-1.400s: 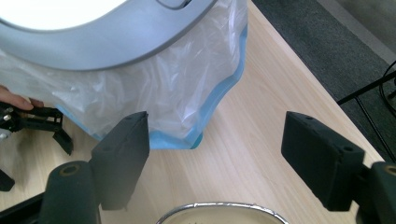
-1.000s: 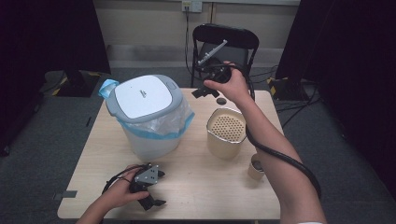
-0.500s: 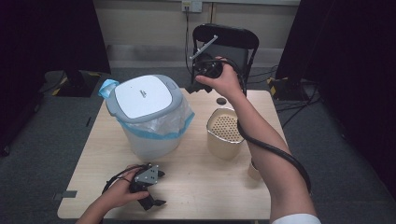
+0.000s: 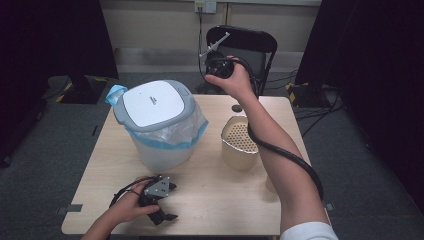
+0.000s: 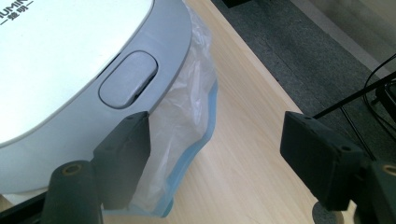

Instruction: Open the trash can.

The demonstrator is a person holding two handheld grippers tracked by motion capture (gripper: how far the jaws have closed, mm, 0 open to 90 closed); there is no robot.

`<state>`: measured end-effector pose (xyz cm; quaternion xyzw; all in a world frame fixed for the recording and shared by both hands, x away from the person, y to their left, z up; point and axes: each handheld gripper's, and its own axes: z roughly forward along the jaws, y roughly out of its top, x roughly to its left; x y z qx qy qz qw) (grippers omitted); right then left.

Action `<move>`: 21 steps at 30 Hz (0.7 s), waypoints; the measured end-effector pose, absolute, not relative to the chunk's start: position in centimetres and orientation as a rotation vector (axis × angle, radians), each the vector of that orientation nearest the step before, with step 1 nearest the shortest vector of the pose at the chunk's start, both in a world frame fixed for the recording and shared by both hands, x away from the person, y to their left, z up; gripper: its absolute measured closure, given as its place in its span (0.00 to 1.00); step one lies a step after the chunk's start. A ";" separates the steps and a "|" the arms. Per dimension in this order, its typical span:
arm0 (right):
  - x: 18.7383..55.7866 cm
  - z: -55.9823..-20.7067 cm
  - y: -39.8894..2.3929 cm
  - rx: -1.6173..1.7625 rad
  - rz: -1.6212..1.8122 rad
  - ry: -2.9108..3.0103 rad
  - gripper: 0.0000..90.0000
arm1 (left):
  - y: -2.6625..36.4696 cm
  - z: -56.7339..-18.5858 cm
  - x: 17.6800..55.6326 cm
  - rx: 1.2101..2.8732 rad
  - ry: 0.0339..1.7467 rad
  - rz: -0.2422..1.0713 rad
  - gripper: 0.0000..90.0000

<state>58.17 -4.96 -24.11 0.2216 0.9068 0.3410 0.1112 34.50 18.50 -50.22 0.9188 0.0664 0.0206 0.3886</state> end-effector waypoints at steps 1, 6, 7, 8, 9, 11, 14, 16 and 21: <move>58.2 -24.3 -4.7 0.662 0.990 2.668 0.27 | 18.5 -50.2 34.5 2.337 0.169 0.052 0.00; 58.4 -24.8 -4.0 0.643 0.988 2.672 0.28 | 18.5 -50.2 34.5 2.337 0.169 0.053 0.00; 58.4 -24.9 -3.8 0.643 0.988 2.673 0.28 | 18.5 -50.2 34.5 2.337 0.169 0.053 0.00; 58.5 -24.9 -3.7 0.639 0.993 2.674 0.28 | 18.5 -50.2 34.5 2.336 0.169 0.052 0.00; 58.5 -24.9 -3.7 0.639 0.993 2.674 0.28 | 18.5 -50.2 34.5 2.336 0.169 0.052 0.00; 58.5 -24.8 -3.5 0.649 0.998 2.673 0.28 | 18.5 -50.2 34.5 2.337 0.169 0.052 0.00; 58.6 -24.5 -3.1 0.657 1.009 2.670 0.28 | 18.5 -50.2 34.5 2.336 0.169 0.052 0.00; 58.6 -24.3 -2.8 0.650 1.018 2.670 0.28 | 18.5 -50.2 34.5 2.336 0.170 0.052 0.00; 58.5 -24.1 -2.1 0.630 1.050 2.674 0.29 | 18.5 -50.2 34.5 2.336 0.169 0.049 0.00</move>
